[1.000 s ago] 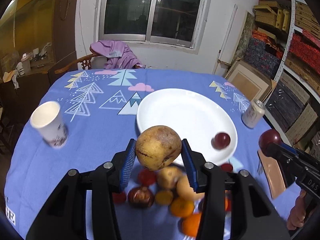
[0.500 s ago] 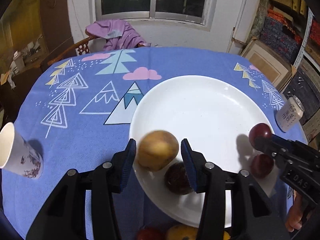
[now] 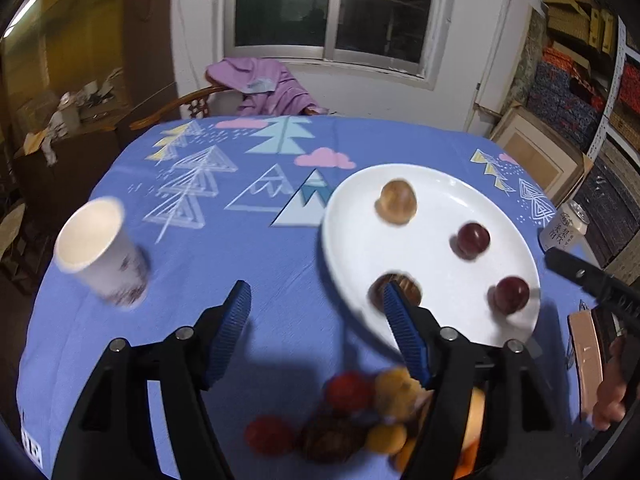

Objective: Organize fruits
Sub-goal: 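Lower both held fruits onto the white plate and open both tools, then grasp the red tomato with the left tool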

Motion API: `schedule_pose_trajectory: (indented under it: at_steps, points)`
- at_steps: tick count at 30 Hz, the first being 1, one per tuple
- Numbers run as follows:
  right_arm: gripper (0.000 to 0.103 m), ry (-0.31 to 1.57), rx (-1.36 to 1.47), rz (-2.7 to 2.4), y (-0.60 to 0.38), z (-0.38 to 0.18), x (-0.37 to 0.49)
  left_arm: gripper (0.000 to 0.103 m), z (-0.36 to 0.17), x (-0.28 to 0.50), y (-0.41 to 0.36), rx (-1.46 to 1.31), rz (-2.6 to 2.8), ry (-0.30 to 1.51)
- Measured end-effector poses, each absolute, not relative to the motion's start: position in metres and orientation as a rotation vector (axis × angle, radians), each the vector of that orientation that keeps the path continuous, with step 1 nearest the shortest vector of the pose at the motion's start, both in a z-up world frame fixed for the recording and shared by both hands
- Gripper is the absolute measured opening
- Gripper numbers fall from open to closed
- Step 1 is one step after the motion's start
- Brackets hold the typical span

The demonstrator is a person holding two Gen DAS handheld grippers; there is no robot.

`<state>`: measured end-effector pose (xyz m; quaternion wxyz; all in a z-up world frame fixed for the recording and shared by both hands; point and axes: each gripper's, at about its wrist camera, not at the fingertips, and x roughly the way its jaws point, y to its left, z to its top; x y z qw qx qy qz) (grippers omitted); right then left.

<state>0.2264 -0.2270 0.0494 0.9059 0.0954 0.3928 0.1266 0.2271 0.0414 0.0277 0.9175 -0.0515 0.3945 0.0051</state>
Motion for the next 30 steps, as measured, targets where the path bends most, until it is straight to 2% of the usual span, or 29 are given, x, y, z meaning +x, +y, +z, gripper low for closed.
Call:
schedule_pose_trajectory:
  at_steps: [2,4,6,9,12,23,26,30]
  points:
    - [0.045,0.797,0.217,0.275,-0.232,0.053,0.204,0.067,0.022,0.202,0.056,-0.131,0.023,0.820]
    - [0.066,0.778,0.221,0.261,-0.238,0.053,0.182,0.067,0.014,0.181,0.067,-0.143,0.040,0.819]
    - [0.071,0.745,0.200,0.222,-0.242,0.051,0.162,0.067,0.004,0.162,0.080,-0.163,0.066,0.816]
    - [0.071,0.709,0.161,0.185,-0.251,0.047,0.136,0.067,-0.007,0.140,0.097,-0.207,0.093,0.810]
    - [0.076,0.703,0.191,0.162,-0.264,0.039,0.120,0.067,-0.014,0.133,0.102,-0.213,0.094,0.817]
    - [0.081,0.753,0.222,0.169,-0.268,0.027,0.124,0.071,-0.028,0.154,0.082,-0.189,0.050,0.853]
    - [0.085,0.752,0.204,0.160,-0.267,0.027,0.123,0.071,-0.033,0.156,0.076,-0.142,0.073,0.855]
    - [0.086,0.760,0.207,0.161,-0.267,0.026,0.123,0.060,-0.031,0.155,0.069,-0.101,0.056,0.834]
